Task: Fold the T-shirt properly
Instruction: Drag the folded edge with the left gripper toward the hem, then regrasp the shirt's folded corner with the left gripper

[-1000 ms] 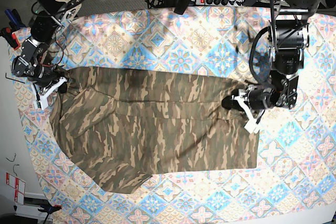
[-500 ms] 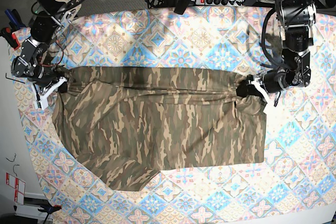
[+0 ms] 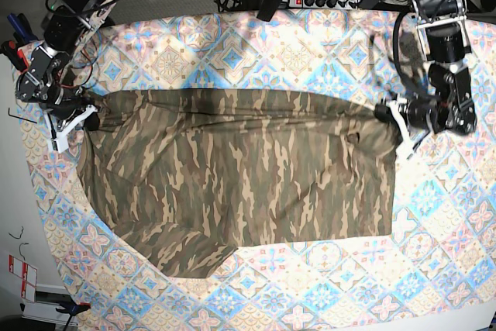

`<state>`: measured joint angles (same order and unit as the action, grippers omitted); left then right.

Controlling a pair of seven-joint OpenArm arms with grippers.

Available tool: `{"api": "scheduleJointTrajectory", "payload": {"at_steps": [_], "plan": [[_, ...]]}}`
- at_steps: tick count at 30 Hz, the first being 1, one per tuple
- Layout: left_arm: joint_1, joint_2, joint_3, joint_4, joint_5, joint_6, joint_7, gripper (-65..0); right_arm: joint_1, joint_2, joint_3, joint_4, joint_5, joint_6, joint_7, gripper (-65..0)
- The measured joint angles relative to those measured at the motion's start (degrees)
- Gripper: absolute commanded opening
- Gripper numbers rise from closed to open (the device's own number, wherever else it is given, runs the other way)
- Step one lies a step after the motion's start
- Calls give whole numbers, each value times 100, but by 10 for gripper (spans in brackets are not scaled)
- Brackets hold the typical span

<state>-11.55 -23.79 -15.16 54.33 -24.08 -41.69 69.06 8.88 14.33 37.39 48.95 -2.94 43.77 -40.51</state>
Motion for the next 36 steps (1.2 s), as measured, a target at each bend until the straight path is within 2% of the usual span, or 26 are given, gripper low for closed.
{"api": "scheduleJointTrajectory", "payload": {"at_steps": [6, 11, 19, 23, 26, 28, 33, 36], "plan": [[-820, 203, -39, -55, 831, 195, 420, -641, -15, -2, -4, 11, -2, 0, 24, -640], [-1467, 745, -11, -28, 1128, 175, 638, -641, -20, -4, -11, 15, 0, 0, 24, -640], [-1836, 1016, -63, -48, 2116, 179, 76, -642, -17, -2, -11, 15, 0, 0, 24, -640], [-1891, 1032, -142, -48, 2251, 157, -437, -635, -20, -4, -11, 15, -2, 0, 24, -640], [-1829, 979, -306, -50, 2328, 184, -505, -629, -33, -2, -11, 15, -4, 0, 85, -640], [-1821, 914, -297, -50, 2413, 179, -494, -587, -37, -4, -11, 15, -35, 0, 157, -640], [-1832, 855, -297, -42, 2568, 179, 247, -295, -35, -4, -11, 15, -46, 0, 151, -639], [-1794, 669, -297, -42, 2310, 140, 367, -204, -37, -4, -17, 15, -42, 0, 151, -639]]}}
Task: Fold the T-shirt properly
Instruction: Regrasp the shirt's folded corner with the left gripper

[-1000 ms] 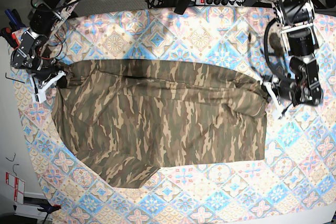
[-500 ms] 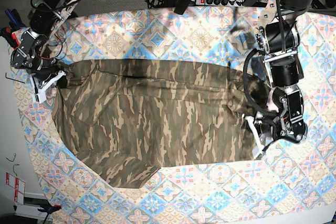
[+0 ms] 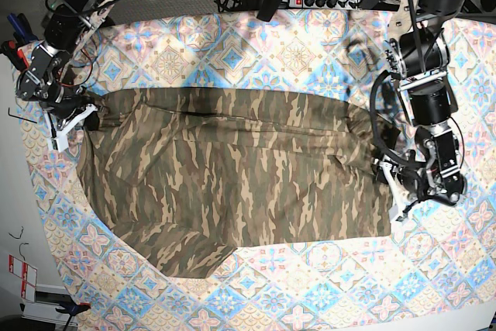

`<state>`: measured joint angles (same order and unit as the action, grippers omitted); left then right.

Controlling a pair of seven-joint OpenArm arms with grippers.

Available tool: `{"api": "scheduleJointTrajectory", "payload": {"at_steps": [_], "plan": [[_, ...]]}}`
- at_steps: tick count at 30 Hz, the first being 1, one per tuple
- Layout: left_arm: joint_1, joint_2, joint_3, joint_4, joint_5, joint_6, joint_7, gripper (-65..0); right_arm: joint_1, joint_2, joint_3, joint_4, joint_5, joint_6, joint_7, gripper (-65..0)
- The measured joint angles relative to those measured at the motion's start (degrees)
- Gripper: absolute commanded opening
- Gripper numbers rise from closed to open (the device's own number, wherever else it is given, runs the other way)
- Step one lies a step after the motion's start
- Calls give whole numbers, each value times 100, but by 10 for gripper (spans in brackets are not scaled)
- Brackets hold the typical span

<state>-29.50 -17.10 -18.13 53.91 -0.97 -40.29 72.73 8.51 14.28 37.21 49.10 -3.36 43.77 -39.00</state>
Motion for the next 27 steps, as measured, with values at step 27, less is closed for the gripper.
{"api": "scheduleJointTrajectory", "payload": {"at_steps": [27], "plan": [[590, -4, -2, -826, -1152, -33, -323, -180, -7, -2, -4, 0, -35, 0, 50, -639]]}}
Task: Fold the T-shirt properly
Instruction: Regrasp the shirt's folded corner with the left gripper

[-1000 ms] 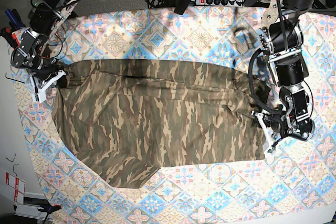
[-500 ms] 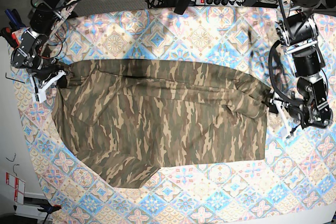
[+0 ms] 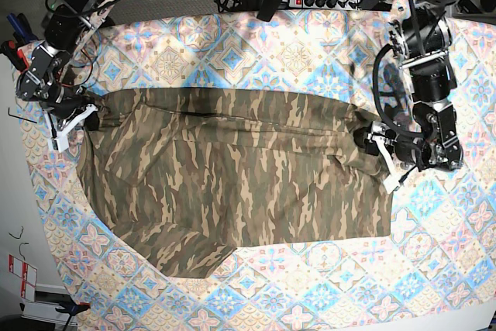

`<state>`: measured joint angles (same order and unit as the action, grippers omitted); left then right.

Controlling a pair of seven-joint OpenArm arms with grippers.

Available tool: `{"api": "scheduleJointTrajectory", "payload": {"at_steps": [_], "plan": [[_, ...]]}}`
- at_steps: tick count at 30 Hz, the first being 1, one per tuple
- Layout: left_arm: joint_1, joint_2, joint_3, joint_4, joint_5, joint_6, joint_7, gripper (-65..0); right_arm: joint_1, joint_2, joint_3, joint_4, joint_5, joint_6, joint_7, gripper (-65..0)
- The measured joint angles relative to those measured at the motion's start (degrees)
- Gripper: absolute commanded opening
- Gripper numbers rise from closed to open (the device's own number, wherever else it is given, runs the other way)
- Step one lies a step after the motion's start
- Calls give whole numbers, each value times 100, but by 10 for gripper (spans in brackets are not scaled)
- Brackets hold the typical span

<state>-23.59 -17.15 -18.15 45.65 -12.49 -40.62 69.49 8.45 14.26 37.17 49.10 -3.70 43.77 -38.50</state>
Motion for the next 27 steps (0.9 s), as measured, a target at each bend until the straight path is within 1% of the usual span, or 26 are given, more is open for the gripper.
{"api": "scheduleJointTrajectory", "payload": {"at_steps": [2, 5, 7, 8, 11, 12, 15, 16, 17, 20, 24, 27], "plan": [[-107, -2, 0, -286, -46, -15, -195, -180, 4, 0, 0, 0, -4, 0, -7, -639], [-131, -17, 2, -404, -68, -20, -273, -181, 2, 0, 0, 0, -2, 0, -4, -639], [-129, -85, 2, -415, -94, -35, -293, -210, 7, 0, 0, 0, -4, 0, -4, -639], [-114, -96, 2, -417, -107, -33, -299, -244, 7, 0, 0, 0, -4, 0, -4, -639], [-85, -94, 90, -459, -11, 55, -509, -422, 0, 0, 0, 0, 0, 0, -4, -639], [-46, -28, 160, -461, -50, 57, -542, -472, -2, 0, 0, 0, 0, 0, -4, -639], [42, -2, 385, -463, -114, 79, -673, -607, 0, 0, 0, 0, -2, 0, -4, -639], [61, -4, 461, -461, -109, 92, -684, -637, 2, 0, 0, 0, -4, 0, -2, -639], [107, -2, 549, -439, -111, 90, -693, -650, 4, 0, 0, 0, -7, 0, -2, -639], [271, -33, 667, -391, -299, 72, -835, -650, 0, 0, 0, 0, -2, 0, -7, -639], [568, -94, 669, -341, -627, 24, -1167, -650, 17, -11, 44, 0, -9, 0, -13, -640], [758, -109, 640, -321, -872, -26, -1316, -650, 44, 2, 44, 0, -7, 0, -90, -640]]}}
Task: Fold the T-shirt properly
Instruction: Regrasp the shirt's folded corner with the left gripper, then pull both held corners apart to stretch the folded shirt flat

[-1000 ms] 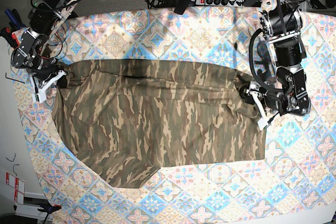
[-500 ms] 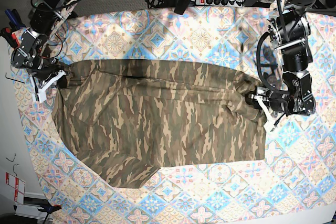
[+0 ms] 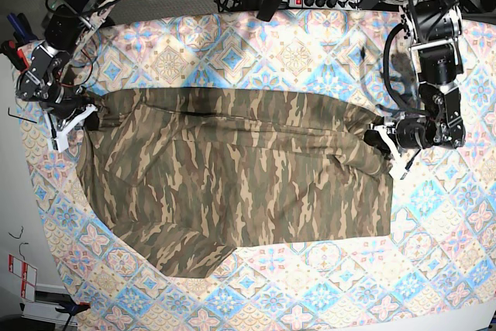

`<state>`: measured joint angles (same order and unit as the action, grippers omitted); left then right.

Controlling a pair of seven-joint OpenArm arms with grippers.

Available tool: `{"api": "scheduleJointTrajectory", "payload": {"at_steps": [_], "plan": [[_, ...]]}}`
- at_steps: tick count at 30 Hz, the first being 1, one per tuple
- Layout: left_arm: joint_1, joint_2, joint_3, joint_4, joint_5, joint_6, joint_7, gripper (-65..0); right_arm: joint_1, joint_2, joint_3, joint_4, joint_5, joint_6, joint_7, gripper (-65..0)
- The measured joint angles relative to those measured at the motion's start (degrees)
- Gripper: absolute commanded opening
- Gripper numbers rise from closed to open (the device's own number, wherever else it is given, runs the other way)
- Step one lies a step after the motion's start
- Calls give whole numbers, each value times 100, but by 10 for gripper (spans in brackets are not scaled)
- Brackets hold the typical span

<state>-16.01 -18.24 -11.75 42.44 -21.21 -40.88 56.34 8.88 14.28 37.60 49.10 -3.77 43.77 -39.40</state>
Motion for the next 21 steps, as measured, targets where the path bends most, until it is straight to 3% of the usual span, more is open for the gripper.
{"api": "scheduleJointTrajectory", "payload": {"at_steps": [12, 17, 19, 21], "plan": [[754, -321, 0, 133, -706, -302, -549, -650, -39, 59, -2, 0, 83, 0, -81, -640], [1572, -420, -2, 1309, -640, -192, -391, -650, -144, 153, 142, -2, 118, 0, -144, -640], [1781, -505, -13, 1718, -601, -221, 87, -650, -297, 190, 238, -2, 297, 0, -83, -640], [1991, -476, -144, 2033, -461, -216, 205, -650, -422, 262, 247, -2, 411, 0, -57, -640]]}}
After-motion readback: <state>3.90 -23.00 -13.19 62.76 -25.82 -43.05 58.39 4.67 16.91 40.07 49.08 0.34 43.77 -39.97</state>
